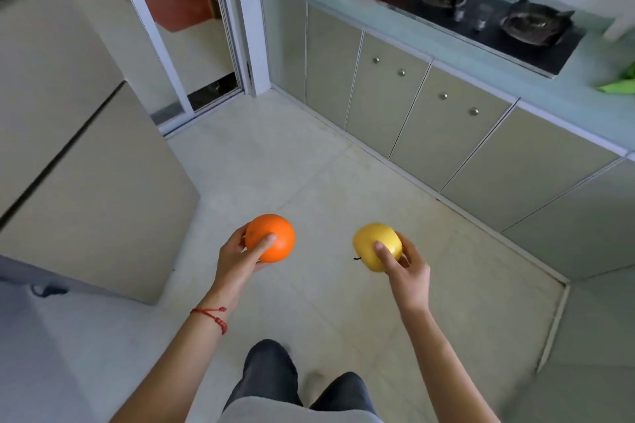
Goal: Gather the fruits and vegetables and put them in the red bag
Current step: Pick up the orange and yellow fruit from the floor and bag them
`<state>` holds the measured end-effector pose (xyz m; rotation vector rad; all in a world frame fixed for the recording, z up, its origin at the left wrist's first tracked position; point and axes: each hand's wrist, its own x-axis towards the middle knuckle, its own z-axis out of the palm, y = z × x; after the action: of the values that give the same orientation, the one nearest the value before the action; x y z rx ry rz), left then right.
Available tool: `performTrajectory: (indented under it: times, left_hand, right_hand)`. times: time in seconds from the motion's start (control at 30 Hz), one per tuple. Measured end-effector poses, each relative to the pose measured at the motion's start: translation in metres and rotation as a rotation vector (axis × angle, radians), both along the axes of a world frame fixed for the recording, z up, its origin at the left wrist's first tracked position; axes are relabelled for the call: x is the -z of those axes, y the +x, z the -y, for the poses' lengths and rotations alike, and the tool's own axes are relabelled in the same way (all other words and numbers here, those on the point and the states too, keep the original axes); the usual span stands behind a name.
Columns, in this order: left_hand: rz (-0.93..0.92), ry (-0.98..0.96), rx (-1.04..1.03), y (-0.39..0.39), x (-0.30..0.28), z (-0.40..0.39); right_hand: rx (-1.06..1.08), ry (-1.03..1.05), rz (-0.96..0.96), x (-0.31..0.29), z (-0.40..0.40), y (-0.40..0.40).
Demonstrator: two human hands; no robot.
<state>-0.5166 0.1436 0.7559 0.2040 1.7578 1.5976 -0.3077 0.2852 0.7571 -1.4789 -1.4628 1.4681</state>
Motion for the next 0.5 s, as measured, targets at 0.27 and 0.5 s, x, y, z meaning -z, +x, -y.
performTrajectory:
  times: [0.27, 0.5]
  left_hand:
    - [0.017, 0.039, 0.007, -0.067, 0.004, -0.067]
    - [0.014, 0.025, 0.035, -0.169, 0.005, -0.157]
  right_hand:
    - [0.000, -0.005, 0.007, 0.007, -0.060, -0.067]
    - [0.051, 0.007, -0.003, 0.005, -0.143, -0.165]
